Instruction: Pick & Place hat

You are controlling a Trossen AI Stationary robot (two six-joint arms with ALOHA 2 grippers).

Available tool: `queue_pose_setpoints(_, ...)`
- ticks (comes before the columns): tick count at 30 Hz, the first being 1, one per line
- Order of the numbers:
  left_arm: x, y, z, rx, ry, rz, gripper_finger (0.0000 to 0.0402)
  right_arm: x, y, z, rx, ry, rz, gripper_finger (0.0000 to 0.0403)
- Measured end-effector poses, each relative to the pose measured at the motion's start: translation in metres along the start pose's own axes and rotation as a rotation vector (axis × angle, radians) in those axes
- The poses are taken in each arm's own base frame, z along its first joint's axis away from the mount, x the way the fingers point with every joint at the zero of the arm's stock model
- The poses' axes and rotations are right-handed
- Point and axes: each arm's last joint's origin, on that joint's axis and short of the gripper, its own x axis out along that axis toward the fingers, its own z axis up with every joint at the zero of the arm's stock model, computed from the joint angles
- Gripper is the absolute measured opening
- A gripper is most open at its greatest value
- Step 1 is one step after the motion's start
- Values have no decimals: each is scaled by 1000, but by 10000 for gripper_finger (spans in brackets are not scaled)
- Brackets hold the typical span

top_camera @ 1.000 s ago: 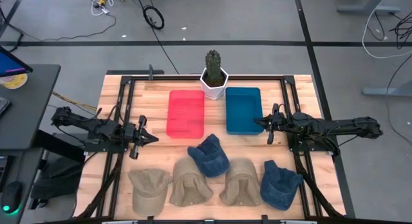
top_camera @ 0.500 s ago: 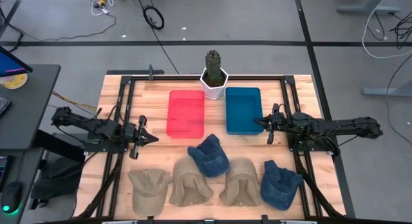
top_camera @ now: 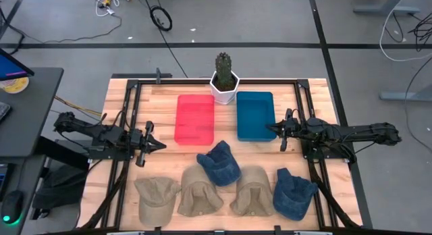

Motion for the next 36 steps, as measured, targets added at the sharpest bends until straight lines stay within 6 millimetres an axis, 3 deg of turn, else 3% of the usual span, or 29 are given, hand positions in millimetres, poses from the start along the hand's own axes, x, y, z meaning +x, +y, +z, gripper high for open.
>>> queue_pose_setpoints(26,0,0,0,0,0,0,18,0,0,1,53,-6,9,9)
queue_pose_setpoints(36,0,0,0,0,0,0,18,-2,0,22,174,-223,37,9)
